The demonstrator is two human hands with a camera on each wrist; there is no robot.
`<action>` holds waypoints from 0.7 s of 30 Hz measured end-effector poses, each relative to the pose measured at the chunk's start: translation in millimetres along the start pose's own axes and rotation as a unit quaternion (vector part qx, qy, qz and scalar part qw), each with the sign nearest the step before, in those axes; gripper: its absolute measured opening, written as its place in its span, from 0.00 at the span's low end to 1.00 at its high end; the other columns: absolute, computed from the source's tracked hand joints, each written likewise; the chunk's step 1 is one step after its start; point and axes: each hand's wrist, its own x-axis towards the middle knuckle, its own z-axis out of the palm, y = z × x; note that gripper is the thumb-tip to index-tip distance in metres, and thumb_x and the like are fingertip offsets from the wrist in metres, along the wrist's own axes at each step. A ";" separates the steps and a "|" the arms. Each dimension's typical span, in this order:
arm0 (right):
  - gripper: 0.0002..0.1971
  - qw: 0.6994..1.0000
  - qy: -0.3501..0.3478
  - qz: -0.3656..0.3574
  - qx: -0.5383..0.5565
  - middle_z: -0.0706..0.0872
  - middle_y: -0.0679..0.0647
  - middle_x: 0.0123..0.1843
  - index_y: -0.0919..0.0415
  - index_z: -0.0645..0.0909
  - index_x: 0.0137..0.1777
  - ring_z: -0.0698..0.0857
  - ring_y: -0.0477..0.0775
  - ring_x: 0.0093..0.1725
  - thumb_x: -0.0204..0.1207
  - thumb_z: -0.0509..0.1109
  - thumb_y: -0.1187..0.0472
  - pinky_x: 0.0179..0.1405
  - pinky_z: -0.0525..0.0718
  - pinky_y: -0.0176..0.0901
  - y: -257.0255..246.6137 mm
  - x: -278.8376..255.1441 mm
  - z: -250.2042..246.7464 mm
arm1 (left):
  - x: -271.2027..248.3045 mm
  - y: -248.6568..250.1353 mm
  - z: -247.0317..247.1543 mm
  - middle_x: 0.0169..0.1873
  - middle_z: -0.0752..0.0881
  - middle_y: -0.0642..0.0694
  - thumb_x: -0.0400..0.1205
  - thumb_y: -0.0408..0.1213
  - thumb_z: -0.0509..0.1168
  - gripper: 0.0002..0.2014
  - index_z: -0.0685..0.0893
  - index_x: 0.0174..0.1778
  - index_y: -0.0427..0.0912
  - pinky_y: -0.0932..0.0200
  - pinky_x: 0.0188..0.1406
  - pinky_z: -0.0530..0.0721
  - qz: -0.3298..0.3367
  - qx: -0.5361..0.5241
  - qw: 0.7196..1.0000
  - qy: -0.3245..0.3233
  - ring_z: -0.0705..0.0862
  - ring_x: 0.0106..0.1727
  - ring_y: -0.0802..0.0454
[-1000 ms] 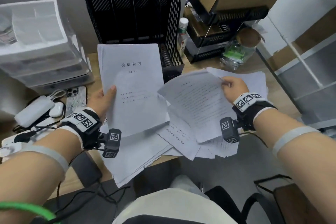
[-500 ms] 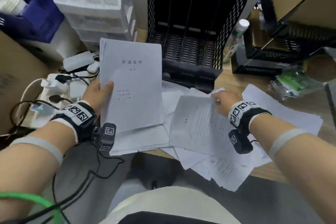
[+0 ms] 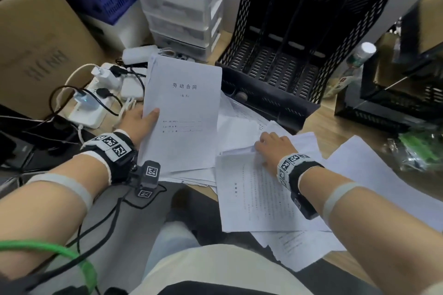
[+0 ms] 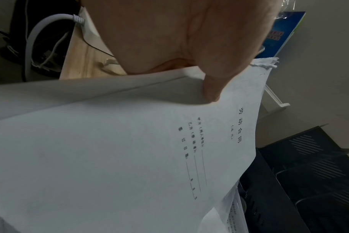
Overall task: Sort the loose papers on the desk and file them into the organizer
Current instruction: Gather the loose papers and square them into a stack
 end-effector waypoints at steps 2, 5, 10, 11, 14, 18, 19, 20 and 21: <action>0.33 1.000 -0.009 0.022 0.004 0.71 0.54 0.70 0.52 0.69 0.70 0.71 0.59 0.70 0.65 0.78 0.60 0.66 0.72 0.58 -0.1 1.7 2.8 | -4.4 3.1 2.6 0.61 0.90 0.46 0.72 0.65 0.66 0.32 0.85 0.67 0.50 0.32 0.67 0.82 0.004 -0.005 1.000 0.006 0.89 0.62 0.39; 0.40 0.999 -0.011 0.038 -0.004 0.71 0.53 0.70 0.52 0.62 0.72 0.71 0.59 0.70 0.63 0.81 0.56 0.65 0.71 0.58 0.0 5.5 3.1 | -6.7 9.7 5.4 0.60 0.91 0.45 0.74 0.60 0.66 0.26 0.87 0.62 0.49 0.33 0.67 0.82 0.013 -0.008 1.000 0.010 0.89 0.62 0.39; 0.27 0.997 -0.056 0.042 -0.016 0.71 0.55 0.67 0.48 0.73 0.66 0.69 0.60 0.70 0.66 0.76 0.56 0.68 0.69 0.55 0.9 8.7 -12.2 | 8.8 0.5 -3.8 0.58 0.92 0.48 0.70 0.67 0.67 0.31 0.87 0.63 0.51 0.33 0.66 0.83 -0.012 0.001 1.000 -0.014 0.90 0.60 0.40; 0.20 0.997 -0.062 0.042 0.005 0.72 0.54 0.64 0.47 0.76 0.61 0.71 0.60 0.68 0.69 0.74 0.58 0.64 0.72 0.52 1.9 7.2 -16.7 | 11.2 0.7 -4.9 0.58 0.92 0.47 0.71 0.66 0.67 0.31 0.87 0.64 0.49 0.33 0.66 0.84 -0.008 0.003 1.000 -0.025 0.90 0.59 0.40; 0.08 0.994 -0.054 0.057 0.071 0.76 0.52 0.51 0.50 0.72 0.44 0.78 0.56 0.48 0.74 0.67 0.64 0.37 0.73 0.42 6.9 -1.5 -34.5 | 16.3 24.0 -12.0 0.58 0.91 0.42 0.75 0.60 0.66 0.29 0.87 0.64 0.43 0.32 0.65 0.84 0.011 0.012 0.999 -0.051 0.90 0.58 0.38; 0.09 0.975 0.010 0.104 0.198 0.84 0.53 0.44 0.50 0.72 0.46 0.82 0.61 0.41 0.74 0.65 0.66 0.36 0.78 0.45 19.5 -18.9 -72.0 | 20.3 48.5 -14.4 0.56 0.90 0.39 0.86 0.47 0.63 0.16 0.86 0.63 0.41 0.35 0.65 0.84 0.032 0.049 0.996 -0.064 0.89 0.57 0.37; 0.10 0.962 0.043 0.124 0.238 0.87 0.54 0.50 0.47 0.77 0.52 0.85 0.63 0.48 0.76 0.66 0.63 0.44 0.82 0.48 25.1 -23.8 -83.6 | 23.7 55.8 -15.2 0.56 0.90 0.38 0.86 0.44 0.63 0.14 0.85 0.63 0.41 0.35 0.65 0.84 0.042 0.045 0.995 -0.074 0.88 0.58 0.36; 0.12 0.946 0.083 0.145 0.278 0.88 0.55 0.56 0.46 0.80 0.59 0.86 0.64 0.54 0.78 0.67 0.61 0.53 0.84 0.50 29.3 -31.0 -97.8 | 27.7 66.5 -17.3 0.55 0.90 0.38 0.87 0.43 0.63 0.12 0.85 0.61 0.42 0.36 0.65 0.84 0.051 0.043 0.994 -0.088 0.88 0.58 0.36; 0.13 0.925 0.121 0.158 0.323 0.88 0.57 0.57 0.50 0.82 0.62 0.86 0.64 0.56 0.79 0.68 0.60 0.56 0.85 0.52 33.4 -39.0 -113.7 | 33.1 77.1 -18.4 0.54 0.89 0.38 0.87 0.42 0.64 0.10 0.85 0.59 0.43 0.37 0.65 0.84 0.057 0.042 0.992 -0.104 0.88 0.57 0.36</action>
